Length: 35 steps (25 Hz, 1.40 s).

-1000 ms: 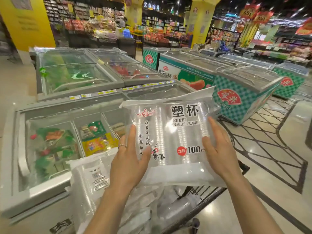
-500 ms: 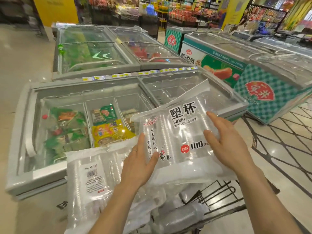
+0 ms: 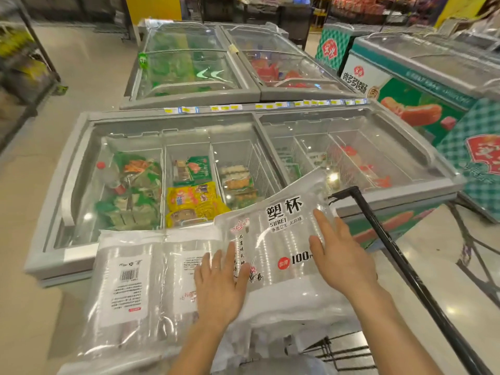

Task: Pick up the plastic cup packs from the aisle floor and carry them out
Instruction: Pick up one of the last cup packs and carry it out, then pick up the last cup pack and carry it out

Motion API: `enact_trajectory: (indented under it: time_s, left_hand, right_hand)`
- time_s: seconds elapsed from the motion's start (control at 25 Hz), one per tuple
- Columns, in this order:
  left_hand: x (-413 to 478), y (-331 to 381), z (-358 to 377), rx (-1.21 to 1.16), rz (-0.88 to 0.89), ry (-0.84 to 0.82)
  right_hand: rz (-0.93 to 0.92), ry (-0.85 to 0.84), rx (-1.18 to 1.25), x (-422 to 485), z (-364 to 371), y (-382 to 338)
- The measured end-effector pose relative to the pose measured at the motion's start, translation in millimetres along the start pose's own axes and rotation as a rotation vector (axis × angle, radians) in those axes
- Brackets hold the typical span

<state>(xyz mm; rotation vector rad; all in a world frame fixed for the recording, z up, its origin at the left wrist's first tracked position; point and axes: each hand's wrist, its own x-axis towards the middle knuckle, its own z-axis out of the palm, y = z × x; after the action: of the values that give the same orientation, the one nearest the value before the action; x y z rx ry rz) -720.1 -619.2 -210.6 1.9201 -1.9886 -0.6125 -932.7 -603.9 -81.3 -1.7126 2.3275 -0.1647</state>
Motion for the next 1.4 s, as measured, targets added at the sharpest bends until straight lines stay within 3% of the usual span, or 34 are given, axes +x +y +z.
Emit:
enact_trajectory:
  time_s: [0.32, 0.6, 1.08, 1.4]
  left_hand:
    - [1.0, 2.7, 11.7, 0.027, -0.046, -0.047]
    - [0.6, -3.2, -20.7, 0.072, 0.006, 0.028]
    - [7.6, -89.4, -208.8, 0.242, 0.001, 0.308]
    - [-46.5, -168.2, -320.0, 0.401, -0.14, 0.458]
  right_hand:
    - [-0.011, -0.033, -0.008, 4.5, 0.5, 4.6]
    - [-0.102, 0.133, 0.001, 7.3, -15.7, -23.3]
    - [-0.35, 0.246, 0.102, -15.2, -25.5, -168.5]
    - [-0.546, 0.239, 0.149, -46.7, -14.6, -290.8]
